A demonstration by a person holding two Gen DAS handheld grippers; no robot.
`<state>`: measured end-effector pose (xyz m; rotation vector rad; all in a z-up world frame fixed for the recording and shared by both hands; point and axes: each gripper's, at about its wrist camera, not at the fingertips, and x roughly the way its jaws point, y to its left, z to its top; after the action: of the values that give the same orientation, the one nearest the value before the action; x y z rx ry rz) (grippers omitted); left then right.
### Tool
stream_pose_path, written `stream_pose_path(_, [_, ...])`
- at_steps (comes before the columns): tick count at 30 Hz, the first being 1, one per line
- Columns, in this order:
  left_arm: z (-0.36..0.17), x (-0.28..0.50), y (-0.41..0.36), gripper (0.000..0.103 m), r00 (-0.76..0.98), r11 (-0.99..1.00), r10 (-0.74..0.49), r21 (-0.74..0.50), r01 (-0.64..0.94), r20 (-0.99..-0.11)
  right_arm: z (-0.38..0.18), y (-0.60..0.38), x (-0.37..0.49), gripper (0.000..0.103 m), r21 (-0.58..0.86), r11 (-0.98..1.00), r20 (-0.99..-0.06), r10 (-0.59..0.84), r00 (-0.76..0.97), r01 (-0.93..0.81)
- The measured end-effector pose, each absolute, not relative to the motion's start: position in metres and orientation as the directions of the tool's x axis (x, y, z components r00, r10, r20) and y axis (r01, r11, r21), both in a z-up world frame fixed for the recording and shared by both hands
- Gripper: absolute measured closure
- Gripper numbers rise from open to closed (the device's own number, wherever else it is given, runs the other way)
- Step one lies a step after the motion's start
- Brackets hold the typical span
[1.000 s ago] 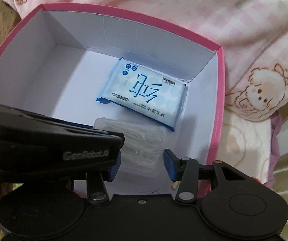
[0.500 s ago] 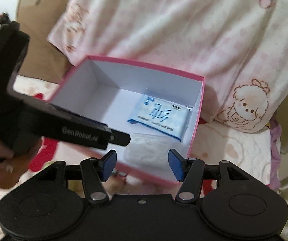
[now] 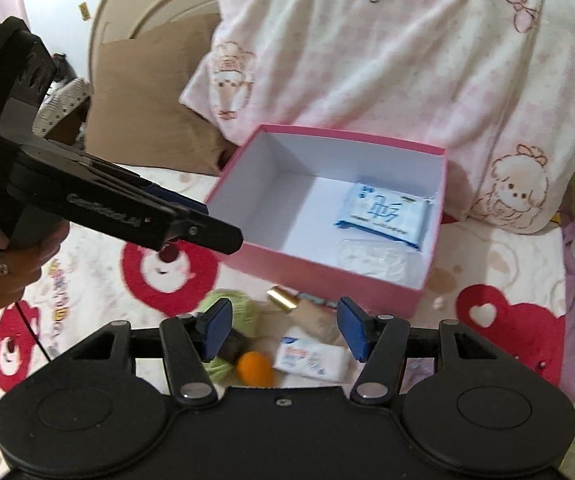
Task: Organize objects
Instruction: 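Move the left tool to the green yarn ball and close on it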
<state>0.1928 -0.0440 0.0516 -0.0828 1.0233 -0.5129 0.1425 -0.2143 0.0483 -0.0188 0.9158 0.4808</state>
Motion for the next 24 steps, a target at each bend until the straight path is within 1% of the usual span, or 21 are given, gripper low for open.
stream_pose_path(3, [0.059,0.175,-0.031,0.046,0.414,0.883,-0.433,-0.283,0.375,-0.801,0.053,-0.205,0.131,0.036,0.201,0.881,-0.757,0.417,0.504,-0.428])
stream_pose_path(6, [0.055,0.160,-0.019,0.045,0.418,0.886,-0.421,-0.266,0.381,-0.805,0.052,-0.194,0.120,0.034,0.217,0.866,-0.747,0.444,0.495,-0.450])
stream_pose_path(16, [0.004,0.135,0.023,0.041,0.410,0.888,-0.439,-0.317,0.334,-0.799,0.011,-0.157,0.103,0.032,0.283,0.817,-0.742,0.518,0.426,-0.502])
stream_pose_path(20, [-0.022,0.133,0.031,0.040,0.399,0.885,-0.455,-0.354,0.303,-0.796,-0.008,-0.145,0.103,0.031,0.280,0.808,-0.732,0.529,0.429,-0.519])
stream_pose_path(24, [-0.043,0.135,0.034,0.039,0.384,0.897,-0.434,-0.349,0.271,-0.815,-0.028,-0.129,0.104,0.030,0.277,0.813,-0.749,0.517,0.414,-0.513])
